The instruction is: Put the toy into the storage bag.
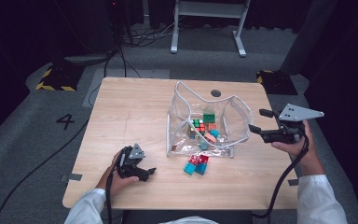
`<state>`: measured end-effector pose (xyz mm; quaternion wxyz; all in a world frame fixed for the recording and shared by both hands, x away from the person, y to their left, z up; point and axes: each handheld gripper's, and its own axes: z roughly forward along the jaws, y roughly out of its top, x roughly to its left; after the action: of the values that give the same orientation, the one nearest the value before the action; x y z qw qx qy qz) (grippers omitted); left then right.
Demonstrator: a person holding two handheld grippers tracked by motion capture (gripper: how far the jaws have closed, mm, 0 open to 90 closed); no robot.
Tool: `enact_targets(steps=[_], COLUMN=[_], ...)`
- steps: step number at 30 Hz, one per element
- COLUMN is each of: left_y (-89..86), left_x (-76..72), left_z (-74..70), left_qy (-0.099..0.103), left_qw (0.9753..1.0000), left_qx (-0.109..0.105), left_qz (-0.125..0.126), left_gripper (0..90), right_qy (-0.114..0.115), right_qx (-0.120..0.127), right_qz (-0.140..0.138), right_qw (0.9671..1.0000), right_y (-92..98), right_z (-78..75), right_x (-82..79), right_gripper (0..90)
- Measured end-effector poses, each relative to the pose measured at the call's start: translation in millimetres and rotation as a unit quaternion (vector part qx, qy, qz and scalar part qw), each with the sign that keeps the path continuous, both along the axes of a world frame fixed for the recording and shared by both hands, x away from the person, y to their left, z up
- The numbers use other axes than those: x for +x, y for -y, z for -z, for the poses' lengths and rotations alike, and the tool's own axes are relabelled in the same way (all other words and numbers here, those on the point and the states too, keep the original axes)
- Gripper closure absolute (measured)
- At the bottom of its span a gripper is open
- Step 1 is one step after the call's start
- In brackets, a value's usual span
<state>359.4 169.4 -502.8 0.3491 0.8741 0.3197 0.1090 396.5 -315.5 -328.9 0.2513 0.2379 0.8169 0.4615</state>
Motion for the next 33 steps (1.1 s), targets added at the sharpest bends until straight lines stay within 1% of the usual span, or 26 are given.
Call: enact_targets(steps=[3,5,7,10,14,18,20,22,23,24,25,27,29,32,33], left_y=[0.0,0.0,0.0,0.0,0.0,0.0,0.0,0.0,0.0,0.0,0.0,0.0,0.0,0.0,0.0], left_x=[0.0,0.0,0.0,0.0,0.1,0.1,0.1,0.1,0.0,0.0,0.0,0.1,0.0,0.0,0.0], left_z=[0.0,0.0,0.0,0.0,0.0,0.0,0.0,0.0,0.0,0.0,0.0,0.0,0.0,0.0,0.0], left_qy=[0.000,0.000,0.000,0.000,0.000,0.000,0.000,0.000,0.000,0.000,0.000,0.000,0.000,0.000,0.000], left_qw=[1.0000,1.0000,1.0000,1.0000,1.0000,1.0000,1.0000,1.0000,1.0000,1.0000,1.0000,1.0000,1.0000,1.0000,1.0000], left_qx=[0.000,0.000,0.000,0.000,0.000,0.000,0.000,0.000,0.000,0.000,0.000,0.000,0.000,0.000,0.000], left_qz=[0.000,0.000,0.000,0.000,0.000,0.000,0.000,0.000,0.000,0.000,0.000,0.000,0.000,0.000,0.000], left_gripper=[14.3,14.3,14.3,14.3,14.3,14.3,14.3,14.3,14.3,14.3,14.3,14.3,14.3,14.3,14.3], right_qy=[0.002,0.001,-0.013,-0.020,-0.041,-0.060,-0.068,-0.079,-0.083,-0.090,-0.099,-0.105,-0.121,-0.131,-0.137], right_qx=[0.009,0.025,0.045,0.042,0.043,0.039,0.021,0.009,0.005,0.007,0.007,-0.020,-0.017,-0.012,-0.007], right_qz=[0.010,0.011,0.006,0.020,0.019,0.010,0.006,0.000,-0.002,-0.002,-0.005,-0.011,-0.025,-0.040,-0.047], right_qw=[0.9999,0.9996,0.9989,0.9987,0.9980,0.9974,0.9974,0.9968,0.9965,0.9960,0.9950,0.9942,0.9921,0.9906,0.9894], right_y=[12.2,20.3,28.4,35.1,38.5,33.6,28.1,23.1,21.3,19.2,16.7,9.3,3.2,-3.9,-6.9], right_z=[5.3,9.4,15.0,26.9,44.0,61.9,72.4,83.6,89.0,94.8,101.0,114.5,125.7,135.8,139.1], right_x=[-7.0,-11.2,-13.8,-15.7,-18.5,-22.9,-25.0,-27.0,-28.0,-28.6,-29.3,-32.3,-34.7,-38.5,-40.7], right_gripper=[28.4,28.3,28.3,28.4,29.3,29.8,29.8,29.4,29.4,29.4,29.4,28.7,28.8,29.8,30.3])
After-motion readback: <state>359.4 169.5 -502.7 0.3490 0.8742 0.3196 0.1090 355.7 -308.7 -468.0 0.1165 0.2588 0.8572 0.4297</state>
